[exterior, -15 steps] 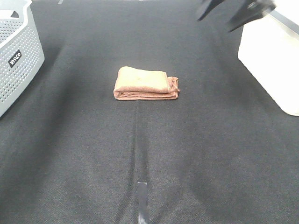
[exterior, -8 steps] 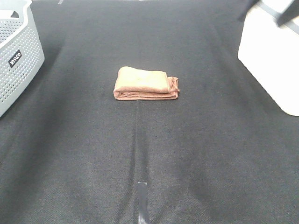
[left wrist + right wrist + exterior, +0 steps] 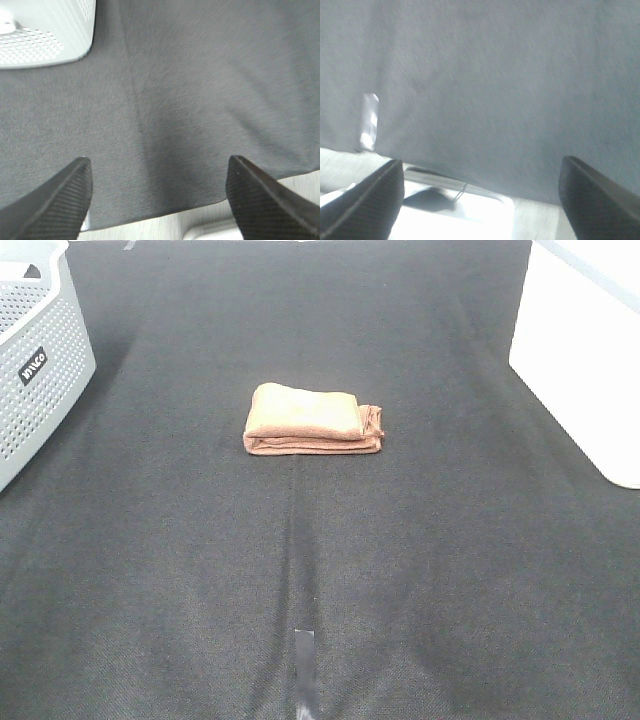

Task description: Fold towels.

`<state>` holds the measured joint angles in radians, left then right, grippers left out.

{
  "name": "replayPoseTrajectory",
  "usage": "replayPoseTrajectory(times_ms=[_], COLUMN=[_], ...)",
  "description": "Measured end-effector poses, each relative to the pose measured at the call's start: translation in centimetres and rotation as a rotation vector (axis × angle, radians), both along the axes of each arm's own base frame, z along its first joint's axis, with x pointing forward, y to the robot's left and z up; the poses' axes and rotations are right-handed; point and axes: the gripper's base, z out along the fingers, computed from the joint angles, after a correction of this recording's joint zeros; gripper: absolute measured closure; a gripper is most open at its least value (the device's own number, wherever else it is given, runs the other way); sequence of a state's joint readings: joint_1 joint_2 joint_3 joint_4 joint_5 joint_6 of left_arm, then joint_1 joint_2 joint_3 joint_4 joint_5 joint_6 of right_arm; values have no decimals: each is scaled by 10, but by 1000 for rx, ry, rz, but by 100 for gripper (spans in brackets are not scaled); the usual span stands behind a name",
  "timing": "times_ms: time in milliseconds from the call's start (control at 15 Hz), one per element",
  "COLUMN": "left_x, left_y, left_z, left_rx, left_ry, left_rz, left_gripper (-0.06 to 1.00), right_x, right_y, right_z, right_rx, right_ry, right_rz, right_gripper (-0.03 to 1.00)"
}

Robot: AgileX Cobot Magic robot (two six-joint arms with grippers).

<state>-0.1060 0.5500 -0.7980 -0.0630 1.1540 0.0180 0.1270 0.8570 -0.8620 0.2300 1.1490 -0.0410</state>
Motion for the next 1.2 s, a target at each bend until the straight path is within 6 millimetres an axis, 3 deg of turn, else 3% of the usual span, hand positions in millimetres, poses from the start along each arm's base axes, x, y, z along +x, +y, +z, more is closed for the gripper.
replayPoseTrajectory(times_ms=[267, 533, 733, 1200], left_x=[-48, -49, -48, -48], left_y=[5, 0, -1, 1], left_z=[-23, -61, -62, -63], left_rx=[-15, 0, 10, 56], left_ry=[-152, -170, -178, -183], left_rz=[-3, -86, -118, -128], left_gripper=[23, 23, 23, 23], right_x=[-69, -111, -121, -120], right_y=[-16, -24, -24, -24], right_z=[-22, -36, -54, -53], right_rx=[-50, -78, -101, -92], right_ry=[-210, -404, -474, -489], right_rz=[-20, -5, 47, 49], right_gripper=[17, 17, 17, 17])
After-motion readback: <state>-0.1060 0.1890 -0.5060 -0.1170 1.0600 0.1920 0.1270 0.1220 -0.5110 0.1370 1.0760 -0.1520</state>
